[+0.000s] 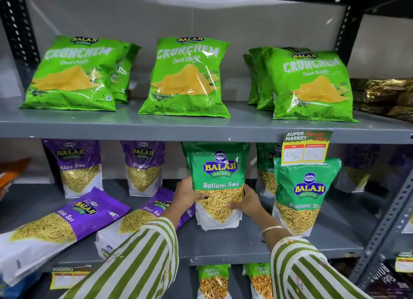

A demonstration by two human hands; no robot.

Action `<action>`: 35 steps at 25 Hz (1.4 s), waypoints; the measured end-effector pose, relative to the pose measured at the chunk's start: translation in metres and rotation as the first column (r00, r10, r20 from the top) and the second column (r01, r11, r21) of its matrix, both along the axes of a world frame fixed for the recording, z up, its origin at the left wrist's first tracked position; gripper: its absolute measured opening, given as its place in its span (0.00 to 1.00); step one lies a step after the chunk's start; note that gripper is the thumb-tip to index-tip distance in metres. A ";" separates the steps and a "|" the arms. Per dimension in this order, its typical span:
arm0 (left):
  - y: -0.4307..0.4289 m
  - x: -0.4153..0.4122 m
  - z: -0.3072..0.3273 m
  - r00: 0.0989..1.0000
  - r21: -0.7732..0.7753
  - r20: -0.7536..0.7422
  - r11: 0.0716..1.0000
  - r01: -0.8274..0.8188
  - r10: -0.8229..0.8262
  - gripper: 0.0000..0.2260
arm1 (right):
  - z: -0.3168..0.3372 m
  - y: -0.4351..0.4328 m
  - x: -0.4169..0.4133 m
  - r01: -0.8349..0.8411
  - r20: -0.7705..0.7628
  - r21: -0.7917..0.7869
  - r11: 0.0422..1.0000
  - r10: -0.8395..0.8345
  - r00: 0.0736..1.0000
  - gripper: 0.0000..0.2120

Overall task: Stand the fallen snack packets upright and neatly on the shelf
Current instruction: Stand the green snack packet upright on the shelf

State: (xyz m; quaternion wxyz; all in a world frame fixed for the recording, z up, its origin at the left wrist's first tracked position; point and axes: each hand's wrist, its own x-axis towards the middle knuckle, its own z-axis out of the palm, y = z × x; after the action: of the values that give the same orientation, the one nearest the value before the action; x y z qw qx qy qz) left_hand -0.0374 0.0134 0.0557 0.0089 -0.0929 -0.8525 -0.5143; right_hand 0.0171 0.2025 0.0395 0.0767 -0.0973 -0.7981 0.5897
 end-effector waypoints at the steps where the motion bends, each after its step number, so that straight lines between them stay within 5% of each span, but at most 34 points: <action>1: 0.007 -0.003 -0.003 1.000 -0.008 -0.002 1.000 -0.015 0.015 0.24 | -0.004 0.004 -0.005 0.026 -0.008 0.013 1.000 -0.026 1.000 0.29; 11: 0.067 -0.049 -0.048 0.998 -0.016 -0.035 0.999 -0.047 0.046 0.18 | -0.054 0.051 -0.052 0.162 0.022 0.116 0.980 -0.166 0.986 0.29; 19: 0.068 -0.030 -0.041 0.998 -0.136 -0.019 0.989 -0.057 0.055 0.24 | -0.059 0.055 -0.047 0.084 0.027 0.126 0.988 -0.088 0.996 0.32; 23: 0.020 -0.013 -0.028 0.995 -0.217 -0.021 0.971 -0.096 0.094 0.26 | -0.056 0.052 -0.044 0.016 0.244 0.254 0.967 -0.080 0.967 0.30; 25: -0.020 -0.007 -0.023 0.986 -0.282 -0.010 0.946 -0.162 0.166 0.23 | -0.051 0.042 -0.043 0.019 0.420 0.284 0.959 -0.142 0.896 0.20; 27: -0.069 -0.003 -0.015 0.969 -0.377 0.015 0.899 -0.223 0.247 0.19 | -0.045 0.022 -0.038 0.046 0.525 0.084 0.995 -0.083 0.847 0.10; 32: -0.176 0.009 -0.012 0.924 -0.558 0.180 0.809 -0.186 0.337 0.23 | -0.045 -0.066 -0.023 0.062 0.590 -0.207 0.976 0.075 0.804 0.15; 35: -0.215 0.003 -0.026 0.930 -0.470 0.307 0.882 -0.036 0.202 0.26 | -0.056 -0.139 -0.013 0.056 0.644 -0.286 0.957 0.148 0.751 0.20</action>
State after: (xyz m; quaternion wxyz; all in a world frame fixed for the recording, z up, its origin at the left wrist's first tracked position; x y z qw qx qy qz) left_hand -0.0342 -0.2020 0.0299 -0.1315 0.0532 -0.9414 -0.3061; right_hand 0.0040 0.0636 -0.0165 -0.2390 -0.2889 -0.6815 0.6284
